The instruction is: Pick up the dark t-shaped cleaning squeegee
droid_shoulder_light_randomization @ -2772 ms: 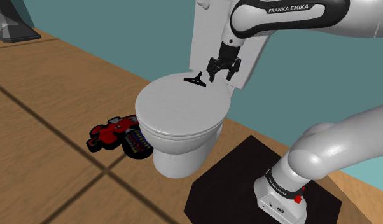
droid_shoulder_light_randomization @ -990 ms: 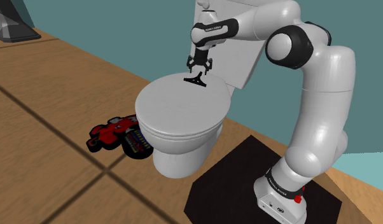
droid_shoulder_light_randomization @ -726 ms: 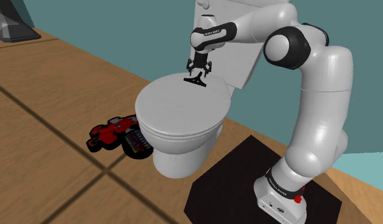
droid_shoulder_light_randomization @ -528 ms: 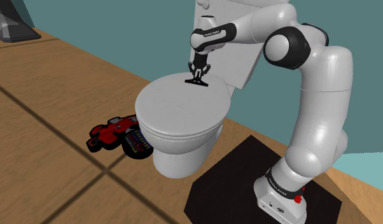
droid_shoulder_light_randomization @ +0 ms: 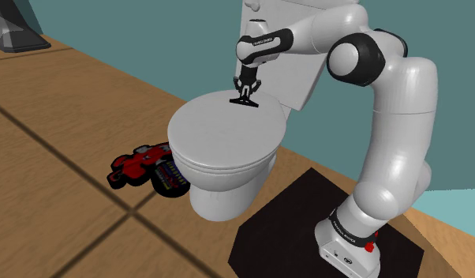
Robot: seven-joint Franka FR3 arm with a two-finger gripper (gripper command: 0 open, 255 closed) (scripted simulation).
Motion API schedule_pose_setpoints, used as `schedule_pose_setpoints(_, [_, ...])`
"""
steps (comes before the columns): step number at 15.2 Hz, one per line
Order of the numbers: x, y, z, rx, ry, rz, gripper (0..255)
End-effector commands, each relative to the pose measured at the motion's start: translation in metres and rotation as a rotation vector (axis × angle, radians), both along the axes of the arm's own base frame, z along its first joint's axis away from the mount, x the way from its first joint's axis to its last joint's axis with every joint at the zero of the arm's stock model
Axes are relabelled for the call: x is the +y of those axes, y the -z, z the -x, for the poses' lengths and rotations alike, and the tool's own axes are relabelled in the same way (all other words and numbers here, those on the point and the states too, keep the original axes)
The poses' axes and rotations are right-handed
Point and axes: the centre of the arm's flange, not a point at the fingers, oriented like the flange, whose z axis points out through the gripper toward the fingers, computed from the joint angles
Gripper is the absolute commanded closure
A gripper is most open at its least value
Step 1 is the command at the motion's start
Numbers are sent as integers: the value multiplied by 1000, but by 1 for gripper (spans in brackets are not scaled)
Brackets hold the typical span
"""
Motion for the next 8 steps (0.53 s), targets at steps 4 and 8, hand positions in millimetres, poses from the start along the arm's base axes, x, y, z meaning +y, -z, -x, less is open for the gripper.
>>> schedule_pose_setpoints(4, [1, -20, 0, 1, 0, -1, 255])
schedule_pose_setpoints(8, [1, -42, 0, 1, 0, -1, 255])
